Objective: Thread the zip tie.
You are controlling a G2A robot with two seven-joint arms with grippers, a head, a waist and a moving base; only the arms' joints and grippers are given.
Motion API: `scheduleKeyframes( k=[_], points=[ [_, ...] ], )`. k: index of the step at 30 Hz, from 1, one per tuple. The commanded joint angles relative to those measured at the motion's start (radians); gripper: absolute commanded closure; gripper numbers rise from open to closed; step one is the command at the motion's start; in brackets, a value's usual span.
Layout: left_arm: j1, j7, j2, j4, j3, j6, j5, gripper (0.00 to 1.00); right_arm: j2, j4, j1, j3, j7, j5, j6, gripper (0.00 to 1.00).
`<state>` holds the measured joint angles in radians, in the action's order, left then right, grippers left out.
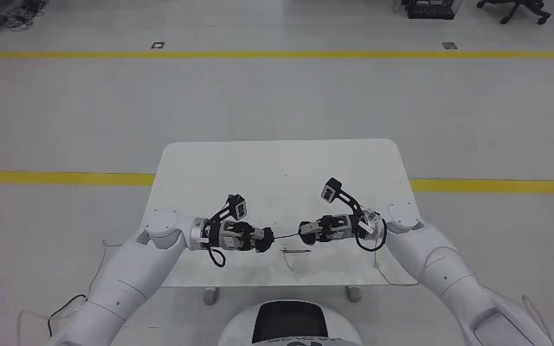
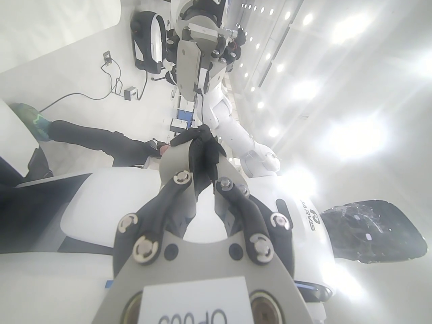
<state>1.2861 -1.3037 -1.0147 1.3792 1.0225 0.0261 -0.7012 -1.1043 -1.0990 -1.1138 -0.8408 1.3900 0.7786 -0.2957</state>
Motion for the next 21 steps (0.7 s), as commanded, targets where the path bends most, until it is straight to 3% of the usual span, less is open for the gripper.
scheduleKeyframes(
  k=[1,17,21],
  points=[
    [0.000,0.002,0.001,0.000,-0.002,-0.001,-0.001,1.00,0.000,0.000,0.000,0.000,0.000,0.000,-0.001,0.89],
    [-0.009,0.012,0.008,-0.002,-0.018,-0.001,-0.013,1.00,-0.001,0.000,0.001,0.005,0.000,-0.003,0.000,0.88],
    [-0.012,0.012,0.009,-0.004,-0.022,-0.003,-0.015,1.00,-0.002,0.002,0.002,0.005,0.000,-0.004,0.000,0.95]
  ],
)
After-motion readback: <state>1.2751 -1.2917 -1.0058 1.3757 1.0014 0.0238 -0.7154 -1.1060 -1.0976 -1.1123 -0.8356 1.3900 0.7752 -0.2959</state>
